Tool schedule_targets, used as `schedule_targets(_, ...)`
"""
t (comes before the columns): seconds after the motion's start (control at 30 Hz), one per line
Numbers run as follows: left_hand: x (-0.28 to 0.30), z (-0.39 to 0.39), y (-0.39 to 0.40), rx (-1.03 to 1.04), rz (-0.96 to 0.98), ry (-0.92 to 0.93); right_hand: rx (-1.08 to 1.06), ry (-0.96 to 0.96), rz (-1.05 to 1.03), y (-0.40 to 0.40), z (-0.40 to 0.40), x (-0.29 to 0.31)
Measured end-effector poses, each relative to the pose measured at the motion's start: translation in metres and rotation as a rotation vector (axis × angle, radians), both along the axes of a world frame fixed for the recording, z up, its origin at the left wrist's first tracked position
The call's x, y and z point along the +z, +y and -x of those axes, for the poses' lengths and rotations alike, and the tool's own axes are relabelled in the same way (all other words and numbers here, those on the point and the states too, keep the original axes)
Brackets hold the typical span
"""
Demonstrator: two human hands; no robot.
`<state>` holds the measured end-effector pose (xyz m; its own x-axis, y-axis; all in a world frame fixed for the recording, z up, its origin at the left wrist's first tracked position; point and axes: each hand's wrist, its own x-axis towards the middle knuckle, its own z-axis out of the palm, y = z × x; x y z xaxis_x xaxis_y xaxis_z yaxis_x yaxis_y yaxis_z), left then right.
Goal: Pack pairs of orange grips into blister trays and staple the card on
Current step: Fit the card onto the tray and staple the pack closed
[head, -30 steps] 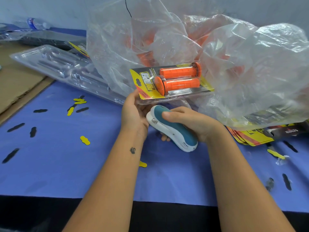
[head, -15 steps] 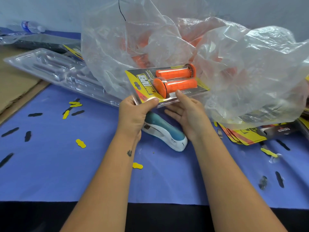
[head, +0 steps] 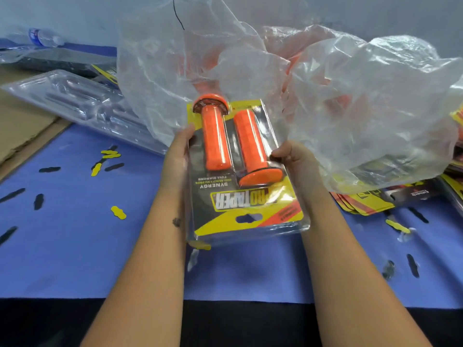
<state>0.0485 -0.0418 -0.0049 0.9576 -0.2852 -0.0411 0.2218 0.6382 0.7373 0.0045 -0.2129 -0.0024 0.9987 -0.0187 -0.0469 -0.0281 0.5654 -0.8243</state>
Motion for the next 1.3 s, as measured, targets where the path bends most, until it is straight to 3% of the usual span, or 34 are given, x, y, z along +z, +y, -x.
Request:
schedule_targets(0.13, -0.009, -0.007, 0.001, 0.182, -0.030, 0.012, 0.105, 0.034, -0.122, 0.002, 0.006, 0.007)
schedule_targets(0.23, -0.013, -0.012, -0.002, 0.232, 0.020, -0.039, -0.063, -0.125, -0.402, 0.000, -0.002, -0.001)
schedule_targets(0.3, -0.015, -0.012, -0.002, 0.223, 0.051, -0.055, -0.145, -0.194, -0.448, 0.003, -0.006, -0.007)
schedule_targets(0.4, -0.014, -0.010, 0.001, 0.275, 0.056, -0.079, -0.091, -0.164, -0.343, 0.004, -0.011, -0.008)
schedule_targets(0.57, -0.003, -0.009, 0.006, 0.359, 0.101, -0.102, -0.194, -0.034, 0.177, 0.008, -0.014, 0.000)
schedule_targets(0.7, 0.003, -0.006, 0.010, 0.387, 0.109, -0.090, -0.189, -0.107, 0.097, 0.016, -0.011, 0.005)
schedule_targets(0.8, 0.005, -0.002, 0.002, 0.409, -0.018, -0.065, -0.231, -0.126, 0.089, 0.020, -0.003, 0.016)
schedule_targets(0.93, 0.007, 0.009, -0.014, 0.406, -0.111, -0.072, -0.298, -0.135, 0.194, 0.004, 0.022, 0.027)
schedule_targets(1.13, 0.047, 0.027, -0.063, 0.283, -0.145, -0.224, -0.407, -0.192, 0.182, -0.043, 0.076, 0.048)
schedule_targets(1.3, 0.091, 0.056, -0.138, 0.160, -0.101, -0.208, -0.590, -0.166, 0.165, -0.093, 0.120, 0.087)
